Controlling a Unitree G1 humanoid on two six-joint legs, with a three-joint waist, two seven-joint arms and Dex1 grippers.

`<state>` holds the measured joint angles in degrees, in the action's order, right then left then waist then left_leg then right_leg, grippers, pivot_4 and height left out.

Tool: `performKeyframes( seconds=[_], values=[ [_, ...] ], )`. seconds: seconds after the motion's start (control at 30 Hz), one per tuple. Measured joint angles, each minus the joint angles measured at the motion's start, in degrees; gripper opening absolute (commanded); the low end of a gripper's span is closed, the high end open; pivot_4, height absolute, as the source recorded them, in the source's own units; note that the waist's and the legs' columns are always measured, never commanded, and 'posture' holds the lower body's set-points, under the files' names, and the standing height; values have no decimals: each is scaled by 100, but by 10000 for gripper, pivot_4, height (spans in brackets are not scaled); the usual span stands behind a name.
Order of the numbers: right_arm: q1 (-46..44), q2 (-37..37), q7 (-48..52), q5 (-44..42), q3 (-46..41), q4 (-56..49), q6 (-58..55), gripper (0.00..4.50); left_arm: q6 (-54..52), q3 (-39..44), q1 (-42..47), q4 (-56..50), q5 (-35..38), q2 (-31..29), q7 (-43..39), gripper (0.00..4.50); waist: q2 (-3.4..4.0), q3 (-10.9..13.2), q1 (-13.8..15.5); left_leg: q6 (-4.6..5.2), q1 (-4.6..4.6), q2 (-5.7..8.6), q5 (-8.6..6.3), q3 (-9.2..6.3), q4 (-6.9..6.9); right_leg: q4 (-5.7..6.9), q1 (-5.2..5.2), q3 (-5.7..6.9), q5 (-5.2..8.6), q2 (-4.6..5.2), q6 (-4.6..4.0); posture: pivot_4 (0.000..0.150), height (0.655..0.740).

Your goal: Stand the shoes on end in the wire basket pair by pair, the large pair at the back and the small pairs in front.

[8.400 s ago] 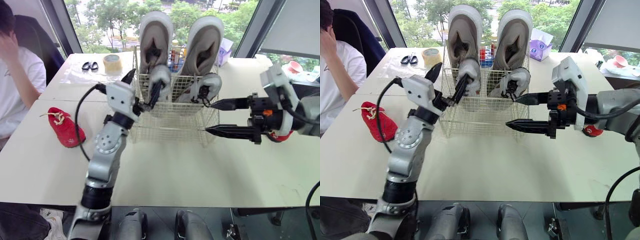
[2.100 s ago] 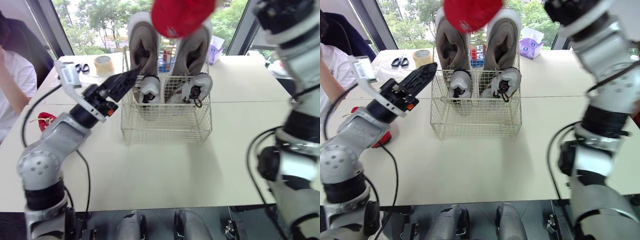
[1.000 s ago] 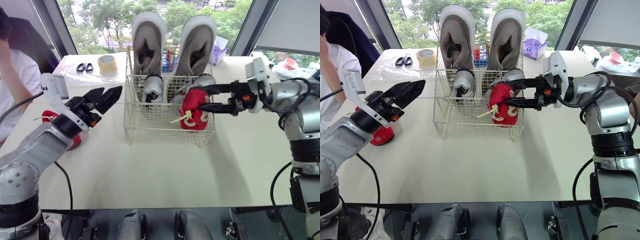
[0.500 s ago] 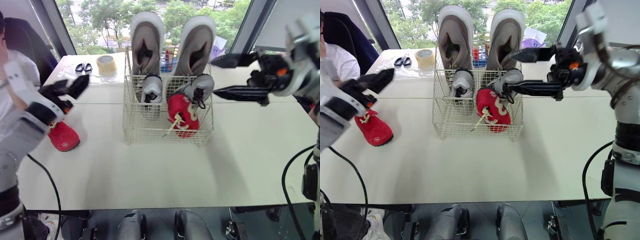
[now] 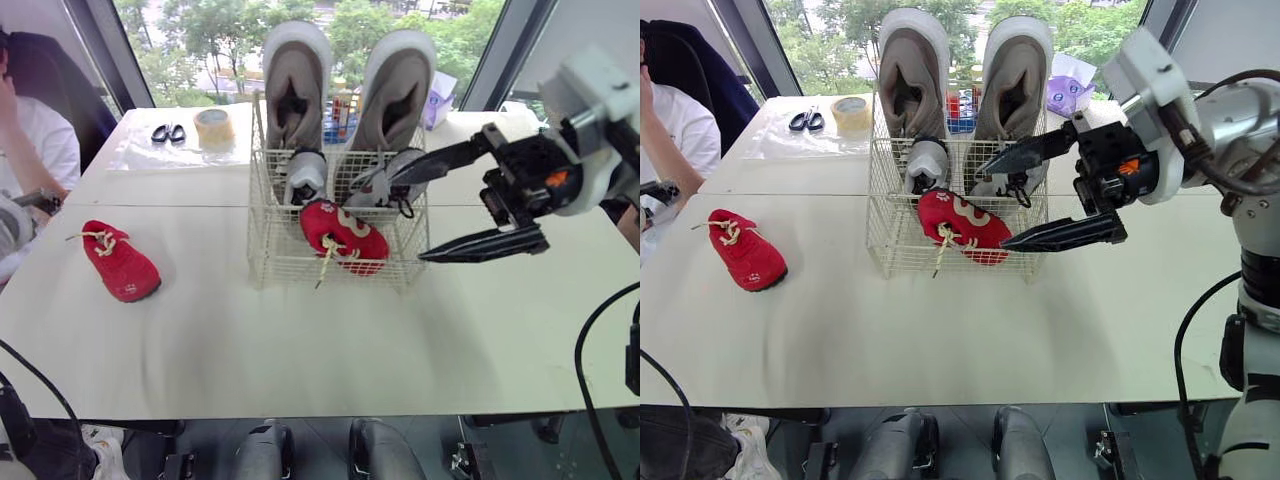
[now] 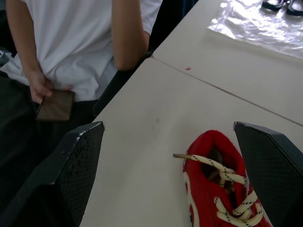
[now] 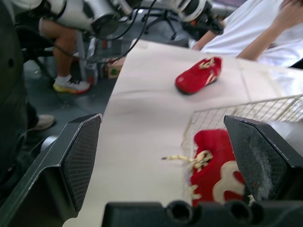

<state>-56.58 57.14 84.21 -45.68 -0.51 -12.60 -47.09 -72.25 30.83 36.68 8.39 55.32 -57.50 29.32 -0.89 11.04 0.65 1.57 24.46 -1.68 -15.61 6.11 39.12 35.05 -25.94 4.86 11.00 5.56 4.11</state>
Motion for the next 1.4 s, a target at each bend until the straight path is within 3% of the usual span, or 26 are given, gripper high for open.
performKeyframes(
  seconds=[0.23,0.37,0.47,0.57,0.6,0.7,0.93,1.0,1.07,1.13,1.23,1.3,1.4],
  values=[
    [232,78,58,60,64,-269,10,44663,-195,4,320,1262,-723,134,-731,45000,-2,-2,7,-34,3,-1,20,3,-2,12,-12,1,-1,-1,-1,1500,7400],
    [311,144,4,44,59,-405,-37,44663,300,-654,835,2435,-1421,111,-1710,45000,-4,-3,19,-33,4,2,7,7,-1,12,-14,1,-1,1,-2,1500,7400],
    [345,209,-64,37,34,-467,-66,45000,777,-1251,1390,3610,-2020,145,-2658,36970,-6,-4,10,-28,6,2,7,14,-1,11,-16,1,-2,0,-1,1500,7400],
    [431,330,-93,21,-33,-529,-125,45000,1179,-1771,1907,4451,-2614,184,-3549,20899,-6,-4,7,-14,7,0,9,24,-1,13,-22,1,-2,1,-1,1500,7400],
    [451,369,-108,2,-43,-539,-143,45000,1254,-1875,2013,4596,-2738,206,-3691,17948,-6,-4,7,-9,7,0,7,25,-1,13,-22,0,-2,1,-1,1500,7400],
    [525,474,-191,-70,-101,-664,-238,45000,1492,-2134,2390,5067,-3237,305,-4143,1144,-6,-4,1,-5,7,-1,5,25,-1,15,-25,-1,-2,1,-1,1500,7400],
    [726,529,-297,-66,-195,-701,-258,45000,1202,-1931,2639,5195,-3566,289,-4293,464,-10,-2,0,-1,16,-3,5,27,4,19,-34,-1,-3,1,0,1500,7400],
    [756,528,-334,-60,-195,-652,-259,45000,778,-1568,2726,4834,-3478,225,-4095,464,-34,10,-3,-1,25,-4,6,22,6,21,-42,0,-3,1,1,1500,7400],
    [778,515,-444,-68,-213,-567,-289,45000,461,-1133,2633,3783,-3313,245,-3940,464,-52,14,0,-13,36,-4,12,16,9,19,-45,1,-3,2,1,1500,7400],
    [877,469,-719,-74,-337,-490,-403,45000,509,-502,2160,1481,-2663,564,-4119,464,-63,13,21,-37,59,0,26,0,16,11,-50,7,-6,22,-1,1500,7400],
    [1093,327,-1277,-172,-543,-476,-692,45000,625,346,1918,-2011,-983,1662,-4336,464,-63,3,42,-34,78,39,23,-14,20,5,-50,12,-7,73,-1,1500,7400],
    [1269,259,-1529,-363,-701,-515,-926,45000,524,646,1820,-3116,-270,2095,-4071,464,-44,1,-7,-27,55,63,22,-2,16,9,-42,12,-5,96,5,1500,7400],
    [1327,235,-1770,-544,-855,-516,-1117,45000,691,494,1194,-3727,-249,2521,-3701,464,-24,9,-38,-25,-33,49,23,19,0,21,27,25,-2,74,19,1500,7400]
  ],
)
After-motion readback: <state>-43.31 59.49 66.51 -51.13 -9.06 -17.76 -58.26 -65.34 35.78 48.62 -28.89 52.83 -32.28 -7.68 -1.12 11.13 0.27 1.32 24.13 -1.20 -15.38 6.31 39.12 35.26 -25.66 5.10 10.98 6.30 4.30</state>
